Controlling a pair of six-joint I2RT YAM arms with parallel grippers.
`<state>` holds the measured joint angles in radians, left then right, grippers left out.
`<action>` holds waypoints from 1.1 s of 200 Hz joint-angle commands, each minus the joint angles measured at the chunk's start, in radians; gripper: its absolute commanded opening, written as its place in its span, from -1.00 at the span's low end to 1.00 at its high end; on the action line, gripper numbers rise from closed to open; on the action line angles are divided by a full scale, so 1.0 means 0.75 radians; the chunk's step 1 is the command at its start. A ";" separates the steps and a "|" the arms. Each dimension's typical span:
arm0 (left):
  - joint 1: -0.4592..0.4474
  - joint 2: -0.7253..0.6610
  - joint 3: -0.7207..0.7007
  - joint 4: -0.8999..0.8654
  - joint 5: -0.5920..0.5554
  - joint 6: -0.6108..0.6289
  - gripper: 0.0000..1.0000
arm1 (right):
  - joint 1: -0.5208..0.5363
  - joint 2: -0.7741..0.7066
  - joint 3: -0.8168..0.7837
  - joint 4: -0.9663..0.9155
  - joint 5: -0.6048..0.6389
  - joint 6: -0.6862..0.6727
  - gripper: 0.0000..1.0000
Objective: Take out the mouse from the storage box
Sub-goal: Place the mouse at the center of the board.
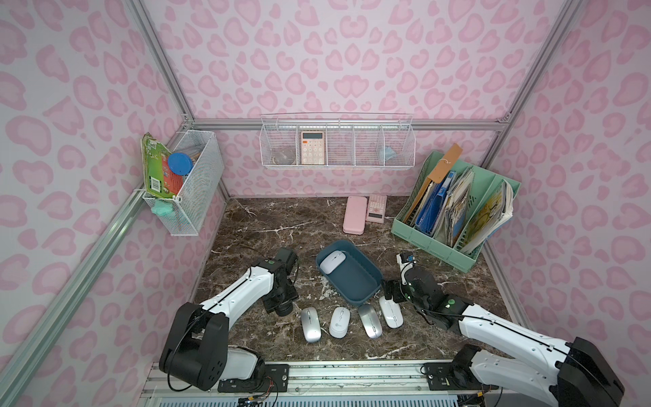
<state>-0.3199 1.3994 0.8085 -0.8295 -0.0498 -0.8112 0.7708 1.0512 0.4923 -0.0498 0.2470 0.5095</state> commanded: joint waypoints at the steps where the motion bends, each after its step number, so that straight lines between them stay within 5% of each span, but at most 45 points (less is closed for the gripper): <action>1: 0.005 0.034 -0.012 0.058 0.045 0.010 -0.02 | 0.007 0.021 0.026 -0.013 0.020 0.020 0.78; 41: 0.006 0.078 -0.037 0.130 0.085 0.010 0.02 | 0.026 0.076 0.065 -0.017 0.032 0.021 0.78; 75: 0.006 0.067 -0.035 0.138 0.071 0.022 0.40 | 0.044 0.115 0.097 -0.029 0.045 0.019 0.78; 122: 0.005 -0.007 -0.029 0.113 0.002 0.040 0.67 | 0.066 0.182 0.156 -0.044 0.059 0.010 0.79; 178: 0.006 -0.310 -0.098 0.195 -0.172 0.086 0.80 | 0.095 0.343 0.301 -0.065 0.072 0.051 0.79; 220: 0.006 -0.578 -0.256 0.398 -0.329 0.156 0.85 | 0.132 0.639 0.615 -0.185 0.012 0.067 0.82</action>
<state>-0.3164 1.0367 0.6647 -0.6369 -0.2024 -0.7479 0.8658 1.4342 0.8379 -0.1177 0.2794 0.5316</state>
